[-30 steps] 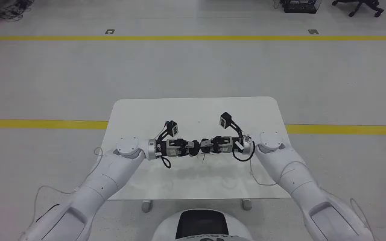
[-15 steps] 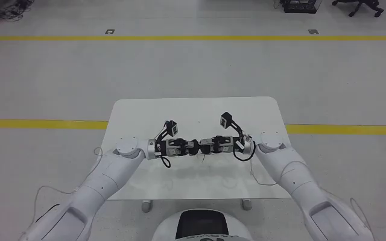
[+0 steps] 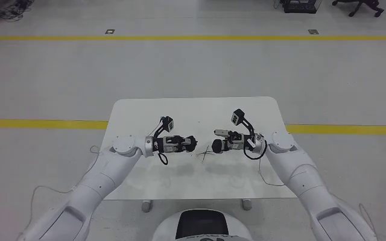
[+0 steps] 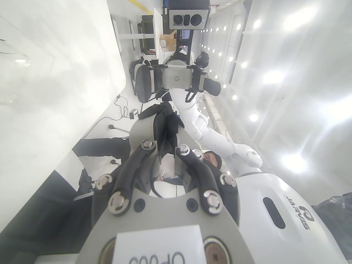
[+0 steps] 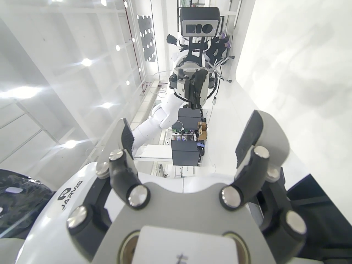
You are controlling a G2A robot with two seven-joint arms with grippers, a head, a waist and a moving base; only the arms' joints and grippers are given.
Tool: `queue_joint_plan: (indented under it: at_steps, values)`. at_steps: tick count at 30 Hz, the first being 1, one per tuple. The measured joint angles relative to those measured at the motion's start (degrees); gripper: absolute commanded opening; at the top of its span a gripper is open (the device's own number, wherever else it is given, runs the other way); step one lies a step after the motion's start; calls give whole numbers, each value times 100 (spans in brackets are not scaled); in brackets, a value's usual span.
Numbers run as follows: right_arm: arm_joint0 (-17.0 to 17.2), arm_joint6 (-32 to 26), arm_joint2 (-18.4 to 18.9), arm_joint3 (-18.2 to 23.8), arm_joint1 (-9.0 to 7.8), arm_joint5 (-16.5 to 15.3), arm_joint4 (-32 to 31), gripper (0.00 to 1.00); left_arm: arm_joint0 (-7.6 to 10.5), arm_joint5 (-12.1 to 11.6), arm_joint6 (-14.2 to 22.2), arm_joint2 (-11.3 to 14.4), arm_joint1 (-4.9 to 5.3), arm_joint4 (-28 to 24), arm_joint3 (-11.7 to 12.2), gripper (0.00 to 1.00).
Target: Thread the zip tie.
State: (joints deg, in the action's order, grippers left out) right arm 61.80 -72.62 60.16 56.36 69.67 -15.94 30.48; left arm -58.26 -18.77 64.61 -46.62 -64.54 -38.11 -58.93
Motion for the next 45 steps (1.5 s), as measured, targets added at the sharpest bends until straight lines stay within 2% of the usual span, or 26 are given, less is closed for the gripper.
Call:
queue_joint_plan:
  at_steps: [4, 7, 10, 11, 14, 18, 23, 29, 41, 45]
  values:
    - [-2, 3, -2, -3, 1, -1, -1, 100, 0, 4, 0, 0, -1, -7, 2, 0]
    - [-2, 3, -2, -3, 1, -1, -1, 100, -20, -71, -242, -12, 21, 291, -113, 0]
    - [-2, 4, -2, -3, 1, -1, -1, 100, -88, -74, -547, -220, 112, 1023, -434, 0]
    - [-2, 3, -2, -2, 1, -1, -1, 100, -156, -72, -700, -330, 161, 1422, -594, 0]
    - [-2, 3, -2, -2, 1, -1, -1, 100, -403, -71, -903, -597, 266, 2141, -928, 0]
    - [-2, 3, -2, -2, 1, -1, -1, 100, -672, -71, -1036, -876, 367, 2702, -1288, 0]
    - [-2, 3, -2, -2, 1, -1, -1, 100, -899, -71, -1014, -1149, 433, 2820, -1522, 0]
    - [-2, 3, -2, -2, 1, -1, -1, 100, -1011, -71, -800, -1378, 455, 2650, -1590, 0]
    - [0, 34, -2, 19, -1, 7, -32, 100, -1017, -71, -794, -1395, 456, 2640, -1587, 0]
    - [-87, 531, -25, 271, -25, 212, -530, 100, -1017, -71, -794, -1395, 456, 2640, -1587, 0]
